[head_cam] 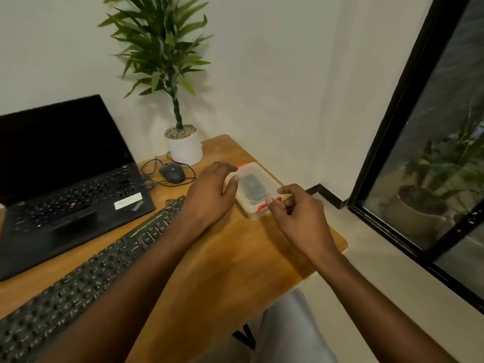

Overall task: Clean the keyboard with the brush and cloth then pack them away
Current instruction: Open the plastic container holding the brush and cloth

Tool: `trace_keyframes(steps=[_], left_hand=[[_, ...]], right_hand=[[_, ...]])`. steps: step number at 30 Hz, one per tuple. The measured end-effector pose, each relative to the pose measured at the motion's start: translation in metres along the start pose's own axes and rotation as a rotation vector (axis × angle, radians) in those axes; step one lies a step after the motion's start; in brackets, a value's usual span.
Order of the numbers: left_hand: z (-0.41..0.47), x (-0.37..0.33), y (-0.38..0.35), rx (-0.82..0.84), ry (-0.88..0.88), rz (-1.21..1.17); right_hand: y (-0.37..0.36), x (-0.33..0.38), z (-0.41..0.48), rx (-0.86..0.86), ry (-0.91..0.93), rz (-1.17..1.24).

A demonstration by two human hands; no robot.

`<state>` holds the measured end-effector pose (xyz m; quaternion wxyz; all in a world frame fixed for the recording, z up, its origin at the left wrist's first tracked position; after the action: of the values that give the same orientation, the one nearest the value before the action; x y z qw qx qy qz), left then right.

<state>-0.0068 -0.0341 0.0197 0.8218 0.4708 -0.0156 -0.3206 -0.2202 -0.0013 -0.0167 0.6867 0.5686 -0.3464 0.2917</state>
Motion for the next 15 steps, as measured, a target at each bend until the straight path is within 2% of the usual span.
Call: trace_keyframes(steps=[2, 6, 10, 15], left_hand=[[0.014, 0.011, -0.017, 0.051, 0.025, -0.039], [0.037, 0.030, -0.048, 0.196, 0.144, -0.038], [0.052, 0.039, -0.057, 0.223, 0.223, -0.077], [0.058, 0.043, -0.054, 0.166, 0.294, -0.142]], right_hand=[[-0.005, -0.010, 0.006, 0.006, -0.109, -0.001], [-0.019, -0.025, 0.015, 0.004, -0.213, 0.004], [-0.029, -0.035, 0.023, 0.018, -0.285, 0.079], [-0.032, -0.032, 0.022, 0.050, -0.402, 0.378]])
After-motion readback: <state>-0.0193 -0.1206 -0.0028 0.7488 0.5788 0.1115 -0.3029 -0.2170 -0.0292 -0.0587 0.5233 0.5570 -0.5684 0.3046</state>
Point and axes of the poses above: each hand's wrist, its own z-axis towards the middle knuckle, its own y-axis out of the back of the hand, x = y × z, the point moved 4 cm from there along z, towards the middle knuckle, and after that the axes turned 11 degrees about -y, right-handed, at the moved point
